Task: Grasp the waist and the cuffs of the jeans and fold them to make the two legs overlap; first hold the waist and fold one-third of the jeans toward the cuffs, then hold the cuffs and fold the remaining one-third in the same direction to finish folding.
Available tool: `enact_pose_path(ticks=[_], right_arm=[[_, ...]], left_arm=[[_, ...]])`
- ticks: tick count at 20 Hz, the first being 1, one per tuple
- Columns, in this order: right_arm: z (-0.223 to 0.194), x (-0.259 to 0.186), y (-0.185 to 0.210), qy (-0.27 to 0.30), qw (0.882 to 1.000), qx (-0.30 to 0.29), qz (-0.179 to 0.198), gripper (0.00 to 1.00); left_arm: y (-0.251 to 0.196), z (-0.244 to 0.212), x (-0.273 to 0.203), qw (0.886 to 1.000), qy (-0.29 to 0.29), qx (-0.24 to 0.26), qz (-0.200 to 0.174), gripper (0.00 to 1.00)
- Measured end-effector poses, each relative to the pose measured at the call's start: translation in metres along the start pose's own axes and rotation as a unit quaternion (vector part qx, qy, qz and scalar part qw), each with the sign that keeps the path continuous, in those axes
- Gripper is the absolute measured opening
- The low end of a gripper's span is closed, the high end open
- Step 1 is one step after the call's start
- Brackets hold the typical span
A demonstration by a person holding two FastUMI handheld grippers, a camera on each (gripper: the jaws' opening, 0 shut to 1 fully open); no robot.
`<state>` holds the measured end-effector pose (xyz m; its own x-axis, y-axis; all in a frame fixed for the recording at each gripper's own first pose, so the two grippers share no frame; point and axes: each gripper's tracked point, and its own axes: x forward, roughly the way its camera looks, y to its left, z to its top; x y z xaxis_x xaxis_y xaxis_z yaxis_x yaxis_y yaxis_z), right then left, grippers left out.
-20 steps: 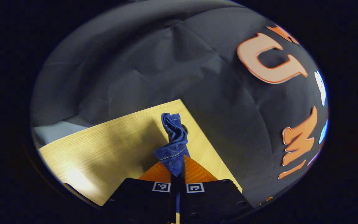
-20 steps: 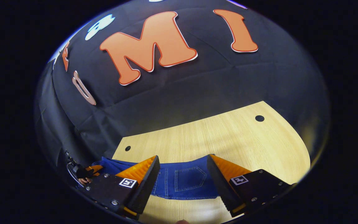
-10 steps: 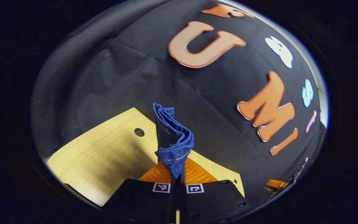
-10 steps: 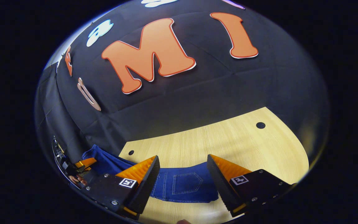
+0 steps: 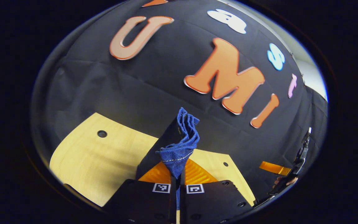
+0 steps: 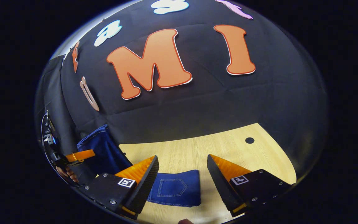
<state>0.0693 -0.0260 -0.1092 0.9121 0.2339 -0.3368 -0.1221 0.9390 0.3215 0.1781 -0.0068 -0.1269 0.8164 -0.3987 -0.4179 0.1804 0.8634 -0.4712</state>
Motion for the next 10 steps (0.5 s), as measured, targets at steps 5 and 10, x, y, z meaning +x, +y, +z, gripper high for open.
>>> enact_pose_path(ticks=[5, 10], right_arm=[[0.002, -0.008, -0.017, -0.003, 1.000, -0.006, -0.006, 0.97], [0.001, -0.014, -0.035, -0.003, 1.000, -0.009, -0.012, 0.97]], left_arm=[[-0.059, -0.048, 0.035, 0.997, 0.052, 0.054, -0.021, 0.04], [-0.087, -0.099, 0.064, 0.987, 0.124, 0.097, -0.029, 0.06]])
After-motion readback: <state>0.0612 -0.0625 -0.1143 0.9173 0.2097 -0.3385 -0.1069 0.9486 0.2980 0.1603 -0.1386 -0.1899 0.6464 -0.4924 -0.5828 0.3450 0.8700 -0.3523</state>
